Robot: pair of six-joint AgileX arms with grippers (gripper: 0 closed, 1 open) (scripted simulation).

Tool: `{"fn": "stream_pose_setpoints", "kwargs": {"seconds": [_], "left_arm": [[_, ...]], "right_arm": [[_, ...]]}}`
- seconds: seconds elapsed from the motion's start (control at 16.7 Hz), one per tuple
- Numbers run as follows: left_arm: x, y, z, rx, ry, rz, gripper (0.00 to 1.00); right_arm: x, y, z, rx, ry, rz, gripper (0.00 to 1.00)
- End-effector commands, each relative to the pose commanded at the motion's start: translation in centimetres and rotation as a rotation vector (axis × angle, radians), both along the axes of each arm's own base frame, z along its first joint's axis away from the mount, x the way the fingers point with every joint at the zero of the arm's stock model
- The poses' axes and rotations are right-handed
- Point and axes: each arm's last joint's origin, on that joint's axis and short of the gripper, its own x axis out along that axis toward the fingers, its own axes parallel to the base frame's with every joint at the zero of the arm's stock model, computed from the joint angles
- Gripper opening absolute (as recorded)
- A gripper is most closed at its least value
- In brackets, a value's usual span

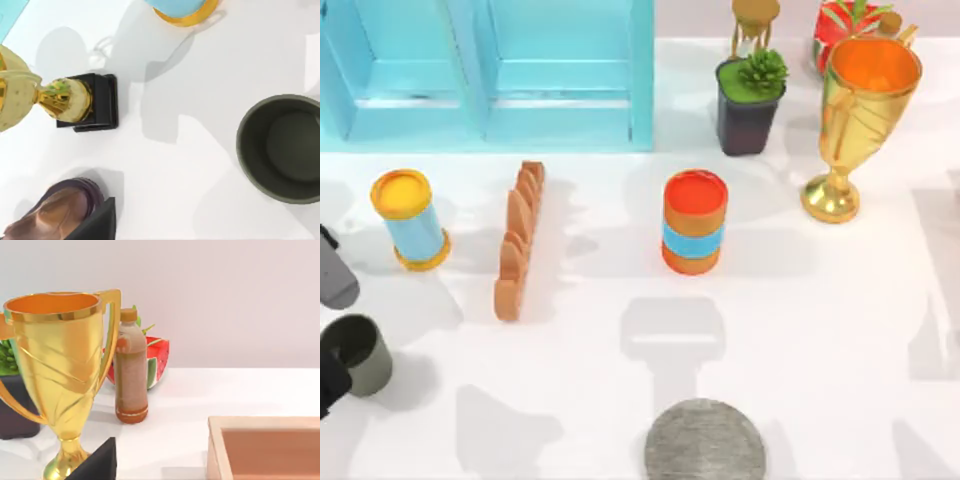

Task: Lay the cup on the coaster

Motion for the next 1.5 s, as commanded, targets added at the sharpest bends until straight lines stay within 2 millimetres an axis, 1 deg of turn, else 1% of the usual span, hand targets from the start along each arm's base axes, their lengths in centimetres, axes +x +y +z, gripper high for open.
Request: {"fn": "stream_pose_setpoints", "kwargs": {"seconds": [0.36,0.6,0.78,0.9,1.26,1.38,1.5], "left_arm": [[3.4,-0.4,1.2,0.152,0.271,-0.262,1.00],[6.2,-0.7,1.1,0.223,0.486,-0.493,1.00],[7.7,-0.9,1.1,0.242,0.585,-0.613,1.00],[8.2,-1.0,1.1,0.246,0.611,-0.648,1.00],[8.2,-0.9,1.0,0.245,0.611,-0.644,1.00],[8.3,-1.0,-0.2,0.243,0.624,-0.649,1.00],[8.5,-1.0,-2.0,0.243,0.624,-0.649,1.00]], "right_arm": [[0.0,0.0,0.0,0.000,0.000,0.000,1.00],[0.0,0.0,0.0,0.000,0.000,0.000,1.00],[0.0,0.0,0.0,0.000,0.000,0.000,1.00],[0.0,0.0,0.0,0.000,0.000,0.000,1.00],[0.0,0.0,0.0,0.000,0.000,0.000,1.00],[0.0,0.0,0.0,0.000,0.000,0.000,1.00],[0.0,0.0,0.0,0.000,0.000,0.000,1.00]]}}
